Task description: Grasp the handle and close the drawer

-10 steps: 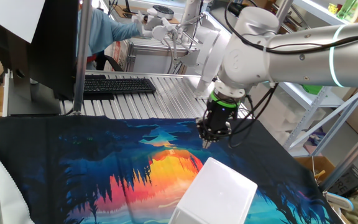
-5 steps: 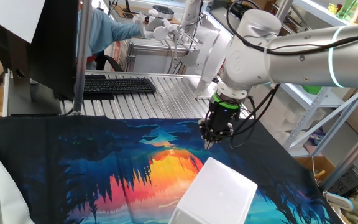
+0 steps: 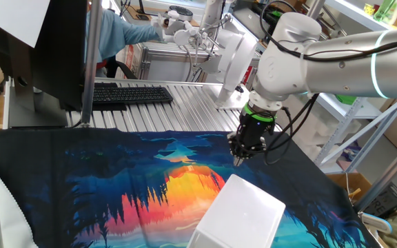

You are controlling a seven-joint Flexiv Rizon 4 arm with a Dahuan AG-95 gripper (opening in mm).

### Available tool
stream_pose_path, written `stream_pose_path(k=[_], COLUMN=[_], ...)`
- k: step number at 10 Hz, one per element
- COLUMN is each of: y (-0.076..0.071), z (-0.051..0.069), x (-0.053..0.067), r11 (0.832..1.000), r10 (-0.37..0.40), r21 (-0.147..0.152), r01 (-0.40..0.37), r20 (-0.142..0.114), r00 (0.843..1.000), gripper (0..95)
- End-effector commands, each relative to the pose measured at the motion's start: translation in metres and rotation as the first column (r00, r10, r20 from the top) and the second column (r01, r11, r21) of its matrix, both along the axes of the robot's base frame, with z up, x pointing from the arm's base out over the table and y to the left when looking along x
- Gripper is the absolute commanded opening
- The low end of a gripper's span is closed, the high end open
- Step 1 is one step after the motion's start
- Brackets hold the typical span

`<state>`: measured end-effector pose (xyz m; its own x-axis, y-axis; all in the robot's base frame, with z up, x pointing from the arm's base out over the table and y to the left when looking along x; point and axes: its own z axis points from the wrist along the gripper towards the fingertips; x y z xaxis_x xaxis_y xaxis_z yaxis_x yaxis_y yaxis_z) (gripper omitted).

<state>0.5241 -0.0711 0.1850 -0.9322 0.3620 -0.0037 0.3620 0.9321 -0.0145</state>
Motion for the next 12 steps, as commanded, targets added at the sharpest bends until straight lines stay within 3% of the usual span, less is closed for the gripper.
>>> stream_pose_path(k=[1,4,12], y=[-0.0043,-0.0106,-0.0107], z=[-0.0001,-0.0014,0.0004], x=[-0.0018,-0.0043,-0.0048], r11=[1.000,1.000,1.000], r10=[0.005,0.008,0.029], r21=[0.001,0.000,0.005], r01=[-0.005,-0.008,-0.029], r20=[-0.003,-0.003,-0.003], r00=[1.000,1.000,1.000], gripper=[0.0,0.0,0.0])
